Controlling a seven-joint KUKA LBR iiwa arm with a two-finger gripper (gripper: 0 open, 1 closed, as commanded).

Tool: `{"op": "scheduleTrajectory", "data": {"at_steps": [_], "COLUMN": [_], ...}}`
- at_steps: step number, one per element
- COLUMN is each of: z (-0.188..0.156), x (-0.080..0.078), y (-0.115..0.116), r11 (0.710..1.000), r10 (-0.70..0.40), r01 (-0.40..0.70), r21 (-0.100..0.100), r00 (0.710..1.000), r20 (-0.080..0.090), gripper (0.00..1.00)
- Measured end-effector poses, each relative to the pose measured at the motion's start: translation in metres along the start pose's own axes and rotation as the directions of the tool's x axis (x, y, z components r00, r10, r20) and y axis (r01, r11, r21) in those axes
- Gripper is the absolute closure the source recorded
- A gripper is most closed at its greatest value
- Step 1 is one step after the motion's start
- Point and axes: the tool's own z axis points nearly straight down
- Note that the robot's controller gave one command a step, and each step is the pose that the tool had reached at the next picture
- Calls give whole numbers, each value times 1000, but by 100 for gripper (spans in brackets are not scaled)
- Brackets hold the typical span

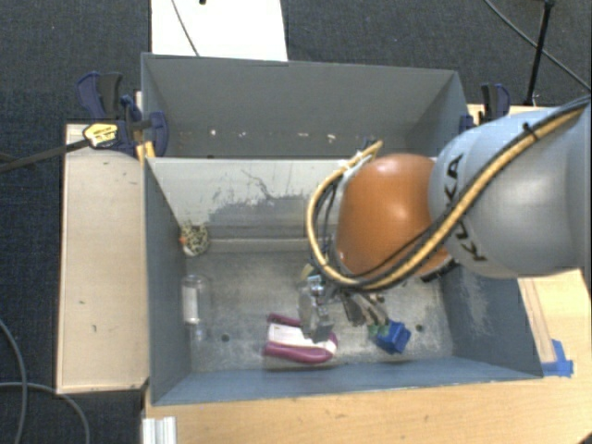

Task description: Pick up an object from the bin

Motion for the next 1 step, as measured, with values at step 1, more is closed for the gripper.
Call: {"op": "scheduleTrajectory", "data": {"at_steps": [1], "z": [0], "x": [0], "y": [0], "r11": [1000], "r10": [4], "r01": [-4], "r21": [0], "r00": [1000], "r20": [0], "gripper": [0]}}
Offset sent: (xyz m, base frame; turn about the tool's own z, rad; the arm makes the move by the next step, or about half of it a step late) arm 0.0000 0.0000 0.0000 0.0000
